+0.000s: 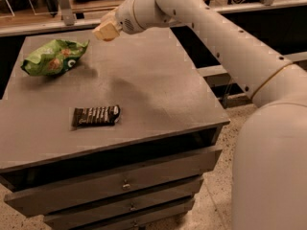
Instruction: Move orange near rxbar chocolate
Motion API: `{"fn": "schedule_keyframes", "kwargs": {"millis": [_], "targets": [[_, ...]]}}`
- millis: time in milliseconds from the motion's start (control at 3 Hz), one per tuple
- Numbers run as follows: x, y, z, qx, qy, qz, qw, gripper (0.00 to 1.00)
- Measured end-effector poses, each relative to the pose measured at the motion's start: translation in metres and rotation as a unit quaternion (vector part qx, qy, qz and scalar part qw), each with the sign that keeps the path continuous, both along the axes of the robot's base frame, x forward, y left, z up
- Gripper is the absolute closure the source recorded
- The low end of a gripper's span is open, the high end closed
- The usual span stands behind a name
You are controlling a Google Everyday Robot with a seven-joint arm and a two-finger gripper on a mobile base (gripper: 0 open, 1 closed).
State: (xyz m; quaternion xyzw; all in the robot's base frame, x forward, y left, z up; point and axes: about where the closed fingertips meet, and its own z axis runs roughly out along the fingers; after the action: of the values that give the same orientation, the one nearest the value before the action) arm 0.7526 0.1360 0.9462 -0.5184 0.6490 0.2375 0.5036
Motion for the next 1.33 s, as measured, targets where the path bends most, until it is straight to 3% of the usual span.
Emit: {"fn": "schedule_keyframes", "kwargs": {"millis": [333, 667, 1000, 1333], "targets": [[-0.007, 0.006, -0.014, -0.002, 0.014, 0.012, 0.9998, 1.00], [-0.021, 0.003, -0.024, 0.063, 0.037, 0.080, 0.9942, 1.00], [-0.061, -0.014, -0.031, 0.116, 0.036, 0.133, 0.9838, 1.00], [-0.121, -0.031, -0.053, 0.116, 0.050, 0.153, 0.9801, 1.00]]}}
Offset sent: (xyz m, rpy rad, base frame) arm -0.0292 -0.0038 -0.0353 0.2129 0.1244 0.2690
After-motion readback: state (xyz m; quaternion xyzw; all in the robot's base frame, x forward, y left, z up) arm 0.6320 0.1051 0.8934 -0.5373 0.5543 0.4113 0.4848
